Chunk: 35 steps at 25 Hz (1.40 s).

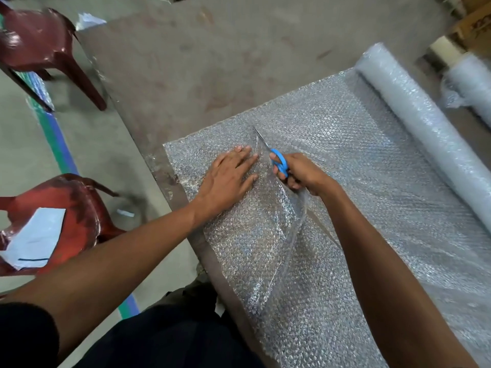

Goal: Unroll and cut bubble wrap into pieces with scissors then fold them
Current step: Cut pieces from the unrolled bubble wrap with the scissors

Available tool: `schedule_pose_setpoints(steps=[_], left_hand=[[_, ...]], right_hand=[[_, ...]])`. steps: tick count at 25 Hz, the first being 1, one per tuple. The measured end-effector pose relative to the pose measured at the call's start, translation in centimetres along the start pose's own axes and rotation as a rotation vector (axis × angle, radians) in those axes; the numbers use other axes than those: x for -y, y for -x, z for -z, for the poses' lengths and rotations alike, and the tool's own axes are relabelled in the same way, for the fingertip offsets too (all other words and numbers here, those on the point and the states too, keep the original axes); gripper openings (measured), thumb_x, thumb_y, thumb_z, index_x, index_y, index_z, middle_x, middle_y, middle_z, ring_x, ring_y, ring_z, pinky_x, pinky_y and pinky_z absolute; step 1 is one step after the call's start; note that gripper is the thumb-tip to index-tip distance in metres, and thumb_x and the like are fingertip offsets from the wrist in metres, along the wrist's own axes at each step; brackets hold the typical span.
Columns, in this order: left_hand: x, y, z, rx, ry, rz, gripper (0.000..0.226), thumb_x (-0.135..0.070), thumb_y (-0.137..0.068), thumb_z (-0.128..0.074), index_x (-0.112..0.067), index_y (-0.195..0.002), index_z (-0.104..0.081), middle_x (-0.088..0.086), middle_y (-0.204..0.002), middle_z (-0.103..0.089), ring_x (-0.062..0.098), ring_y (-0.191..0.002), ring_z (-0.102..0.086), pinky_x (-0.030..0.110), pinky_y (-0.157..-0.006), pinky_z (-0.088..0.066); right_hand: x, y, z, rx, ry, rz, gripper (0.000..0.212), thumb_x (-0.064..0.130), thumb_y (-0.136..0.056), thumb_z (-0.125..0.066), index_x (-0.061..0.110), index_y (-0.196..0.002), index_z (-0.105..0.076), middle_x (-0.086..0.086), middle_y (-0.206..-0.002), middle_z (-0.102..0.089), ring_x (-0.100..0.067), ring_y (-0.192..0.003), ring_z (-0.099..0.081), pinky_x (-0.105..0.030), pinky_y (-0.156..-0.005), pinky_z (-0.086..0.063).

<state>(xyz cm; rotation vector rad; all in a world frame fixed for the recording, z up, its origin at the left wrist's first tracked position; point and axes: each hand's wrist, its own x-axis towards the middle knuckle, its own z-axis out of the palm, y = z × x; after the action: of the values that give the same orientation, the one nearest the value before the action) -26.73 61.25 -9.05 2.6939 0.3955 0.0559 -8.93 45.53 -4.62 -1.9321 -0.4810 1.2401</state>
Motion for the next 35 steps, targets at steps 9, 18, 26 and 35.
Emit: schedule_pose_setpoints(steps=[9, 18, 26, 35], left_hand=[[0.3, 0.0, 0.7, -0.007, -0.016, -0.01, 0.063, -0.055, -0.11, -0.042, -0.026, -0.165, -0.032, 0.001, -0.175, -0.022, 0.019, -0.162, -0.017, 0.043, -0.13, -0.004], [1.9, -1.2, 0.6, 0.028, -0.038, 0.021, 0.076, -0.07, -0.096, -0.045, -0.029, -0.161, -0.038, 0.003, -0.176, -0.016, 0.025, -0.157, -0.025, 0.059, -0.123, -0.025], [2.1, -1.3, 0.4, 0.025, 0.017, 0.05, 0.078, -0.067, -0.101, -0.051, -0.024, -0.164, -0.033, 0.003, -0.172, -0.029, 0.022, -0.155, -0.028, 0.054, -0.125, -0.023], [2.8, -9.2, 5.4, -0.152, 0.574, 0.389, 0.07, -0.036, -0.1, -0.072, -0.018, -0.159, -0.039, 0.008, -0.143, -0.056, 0.024, -0.129, -0.058, 0.043, -0.115, -0.047]], right_hand=[[1.1, -0.1, 0.1, 0.018, -0.02, -0.026, 0.05, 0.058, -0.106, -0.051, 0.013, -0.09, -0.066, -0.003, -0.067, -0.056, -0.015, -0.043, -0.033, -0.021, -0.04, -0.028], [0.7, -0.1, 0.9, 0.018, -0.029, -0.065, 0.052, 0.061, -0.104, -0.051, 0.016, -0.084, -0.068, -0.004, -0.067, -0.056, -0.017, -0.044, -0.033, -0.023, -0.042, -0.027], [0.5, 1.0, 0.5, 0.019, -0.057, -0.059, 0.048, 0.053, -0.109, -0.047, 0.014, -0.09, -0.067, 0.001, -0.065, -0.059, -0.011, -0.042, -0.036, -0.019, -0.039, -0.03], [0.9, 1.1, 0.7, 0.007, -0.033, -0.044, 0.055, 0.055, -0.108, -0.049, 0.002, -0.114, -0.065, -0.001, -0.068, -0.058, -0.011, -0.043, -0.037, -0.02, -0.041, -0.031]])
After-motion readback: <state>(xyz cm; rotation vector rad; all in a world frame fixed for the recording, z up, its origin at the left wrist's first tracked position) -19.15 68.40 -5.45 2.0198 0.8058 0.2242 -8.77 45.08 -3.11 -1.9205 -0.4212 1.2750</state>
